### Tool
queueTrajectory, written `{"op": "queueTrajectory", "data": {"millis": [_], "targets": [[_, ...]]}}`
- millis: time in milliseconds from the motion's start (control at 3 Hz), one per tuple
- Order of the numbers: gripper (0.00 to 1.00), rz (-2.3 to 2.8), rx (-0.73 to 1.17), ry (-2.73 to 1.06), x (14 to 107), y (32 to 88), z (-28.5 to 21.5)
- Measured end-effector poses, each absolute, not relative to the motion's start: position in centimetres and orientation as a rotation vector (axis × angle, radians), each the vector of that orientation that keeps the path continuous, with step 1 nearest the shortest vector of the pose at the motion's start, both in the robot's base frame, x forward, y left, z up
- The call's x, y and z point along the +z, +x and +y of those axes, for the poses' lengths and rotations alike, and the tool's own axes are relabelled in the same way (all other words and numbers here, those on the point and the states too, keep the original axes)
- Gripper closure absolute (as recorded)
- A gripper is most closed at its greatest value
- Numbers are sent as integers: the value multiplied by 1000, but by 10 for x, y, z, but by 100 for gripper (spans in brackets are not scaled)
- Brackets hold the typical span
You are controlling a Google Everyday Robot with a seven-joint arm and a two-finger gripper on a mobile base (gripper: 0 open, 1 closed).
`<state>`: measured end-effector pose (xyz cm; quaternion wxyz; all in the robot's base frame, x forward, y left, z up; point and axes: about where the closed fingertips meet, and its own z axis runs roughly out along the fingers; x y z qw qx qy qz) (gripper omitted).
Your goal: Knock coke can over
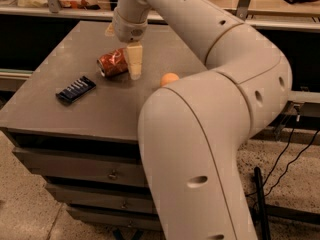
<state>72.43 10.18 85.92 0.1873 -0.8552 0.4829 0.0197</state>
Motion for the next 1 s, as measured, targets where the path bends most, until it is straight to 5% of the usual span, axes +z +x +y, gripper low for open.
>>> {"op": "queueTrajectory", "data": {"millis": [1000], "targets": [[0,1564,373,-1969,881,737,76]]}}
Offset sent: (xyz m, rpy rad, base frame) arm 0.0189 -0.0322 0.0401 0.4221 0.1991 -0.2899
